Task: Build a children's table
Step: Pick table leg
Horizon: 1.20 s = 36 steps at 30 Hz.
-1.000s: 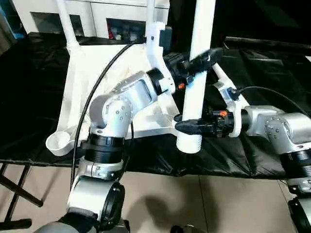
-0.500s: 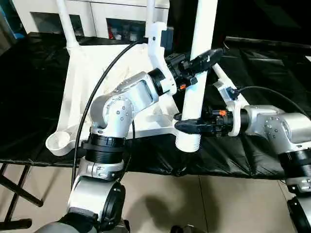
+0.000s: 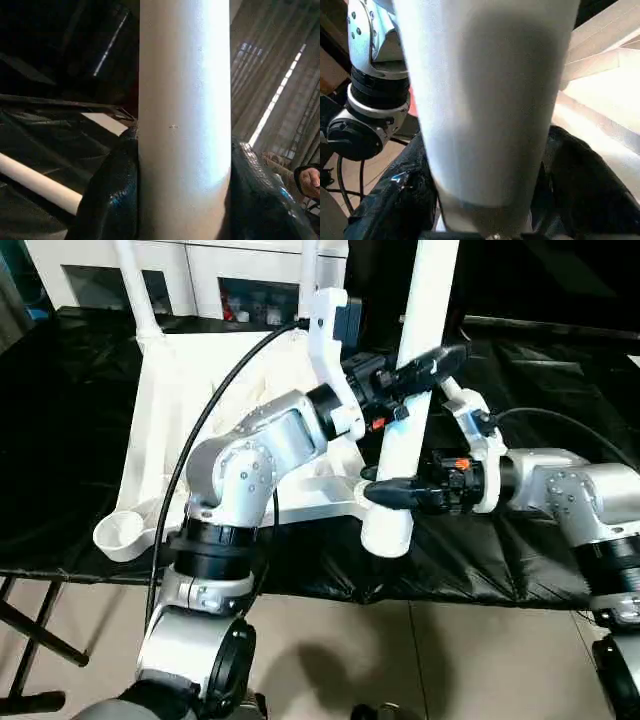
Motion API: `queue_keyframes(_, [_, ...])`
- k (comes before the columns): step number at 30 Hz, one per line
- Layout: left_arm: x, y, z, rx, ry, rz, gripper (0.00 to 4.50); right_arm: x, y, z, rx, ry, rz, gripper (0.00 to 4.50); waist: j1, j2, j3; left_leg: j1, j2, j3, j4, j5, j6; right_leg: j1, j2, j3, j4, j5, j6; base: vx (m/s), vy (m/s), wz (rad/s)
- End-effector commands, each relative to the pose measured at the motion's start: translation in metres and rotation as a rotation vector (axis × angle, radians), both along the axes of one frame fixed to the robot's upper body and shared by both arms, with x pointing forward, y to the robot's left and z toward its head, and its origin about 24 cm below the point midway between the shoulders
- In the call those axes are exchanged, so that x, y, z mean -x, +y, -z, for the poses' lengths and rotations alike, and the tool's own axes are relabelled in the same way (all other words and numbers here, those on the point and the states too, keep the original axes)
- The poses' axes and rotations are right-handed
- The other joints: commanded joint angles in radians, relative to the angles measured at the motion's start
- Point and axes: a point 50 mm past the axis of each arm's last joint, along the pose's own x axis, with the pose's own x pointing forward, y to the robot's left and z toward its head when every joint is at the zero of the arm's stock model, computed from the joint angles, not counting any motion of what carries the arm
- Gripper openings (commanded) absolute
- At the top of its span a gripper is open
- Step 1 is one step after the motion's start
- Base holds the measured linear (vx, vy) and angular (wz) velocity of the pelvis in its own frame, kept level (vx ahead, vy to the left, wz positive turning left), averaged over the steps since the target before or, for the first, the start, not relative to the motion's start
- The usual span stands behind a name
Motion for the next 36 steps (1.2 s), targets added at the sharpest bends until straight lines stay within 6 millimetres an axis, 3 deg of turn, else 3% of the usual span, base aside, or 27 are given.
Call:
queue_keyframes(1, [0.003, -0.002, -0.006, 0.009, -0.033, 0.019, 1.80, -0.001, 0.001, -0.003, 0.002, -0.002, -0.021, 2.74, 0.002, -0.021, -0.101, 0.024, 0.021, -0.003, -0.060, -0.175, 0.028, 0.058, -0.072, 0.035, -0.079, -0.341, -0.154, 0.000, 0.000, 0.00])
queue_keyframes(11, [0.002, -0.001, -0.005, 0.002, -0.034, 0.015, 1.80, 0.000, 0.003, 0.000, 0.002, 0.015, -0.038, 2.05, 0.002, -0.019, -0.100, 0.024, 0.021, -0.004, -0.060, -0.184, 0.023, 0.058, -0.072, 0.035, -0.081, -0.358, -0.146, 0.000, 0.000, 0.00])
queue_keyframes(17, [-0.001, 0.001, -0.008, 0.005, -0.054, -0.015, 1.80, -0.004, 0.002, 0.003, 0.006, -0.008, 0.018, 1.93, 0.002, -0.019, -0.101, 0.024, 0.021, -0.004, -0.061, -0.185, 0.020, 0.057, -0.074, 0.035, -0.082, -0.362, -0.144, 0.000, 0.000, 0.00])
queue_keyframes(18, [-0.001, 0.001, -0.008, 0.008, -0.052, -0.016, 2.15, -0.004, 0.002, 0.003, 0.004, -0.009, 0.024, 1.93, 0.002, -0.018, -0.101, 0.024, 0.021, -0.004, -0.061, -0.186, 0.020, 0.056, -0.074, 0.035, -0.081, -0.360, -0.146, 0.000, 0.000, 0.00])
queue_keyframes(23, [-0.005, 0.007, -0.011, 0.045, -0.075, -0.066, 2.53, -0.009, 0.004, 0.003, -0.031, -0.040, 0.100, 1.91, 0.002, -0.017, -0.102, 0.024, 0.021, -0.004, -0.062, -0.182, 0.017, 0.057, -0.074, 0.035, -0.079, -0.341, -0.152, 0.000, 0.000, 0.00])
queue_keyframes(30, [-0.010, 0.025, -0.014, 0.132, -0.185, -0.205, 2.55, -0.018, -0.001, 0.013, -0.065, -0.098, 0.360, 1.90, 0.004, -0.011, -0.102, 0.028, 0.023, -0.004, -0.066, -0.186, 0.004, 0.055, -0.075, 0.037, -0.077, -0.312, -0.165, 0.000, 0.000, 0.00])
queue_keyframes(31, [-0.011, 0.028, -0.014, 0.141, -0.186, -0.224, 2.55, -0.018, -0.002, 0.015, -0.068, -0.103, 0.385, 1.90, 0.004, -0.004, -0.102, 0.029, 0.024, -0.004, -0.067, -0.188, 0.000, 0.054, -0.075, 0.038, -0.078, -0.299, -0.166, 0.000, 0.000, 0.00])
queue_keyframes(32, [-0.012, 0.030, -0.014, 0.148, -0.186, -0.232, 2.55, -0.018, -0.002, 0.016, -0.072, -0.105, 0.401, 1.90, 0.003, -0.008, -0.104, 0.027, 0.023, -0.005, -0.068, -0.190, -0.001, 0.059, -0.074, 0.036, -0.075, -0.288, -0.168, 0.000, 0.000, 0.00])
queue_keyframes(33, [-0.012, 0.032, -0.012, 0.143, -0.193, -0.221, 2.55, -0.017, -0.002, 0.018, -0.069, -0.115, 0.426, 1.90, 0.003, -0.002, -0.104, 0.027, 0.022, -0.005, -0.067, -0.191, -0.003, 0.059, -0.075, 0.036, -0.073, -0.284, -0.169, 0.000, 0.000, 0.00])
queue_keyframes(34, [-0.014, 0.034, -0.006, 0.090, -0.201, -0.216, 2.55, -0.019, -0.003, 0.020, -0.056, -0.132, 0.485, 1.90, -0.001, -0.006, -0.103, 0.026, 0.021, -0.004, -0.068, -0.201, -0.003, 0.058, -0.074, 0.036, -0.075, -0.293, -0.168, 0.000, 0.000, 0.00])
queue_keyframes(36, [-0.017, 0.040, 0.007, -0.038, -0.225, -0.216, 2.55, -0.023, -0.007, 0.023, -0.031, -0.167, 0.606, 1.90, -0.002, 0.003, -0.102, 0.030, 0.018, -0.006, -0.071, -0.205, -0.013, 0.052, -0.073, 0.037, -0.076, -0.328, -0.147, 0.000, 0.000, 0.00])
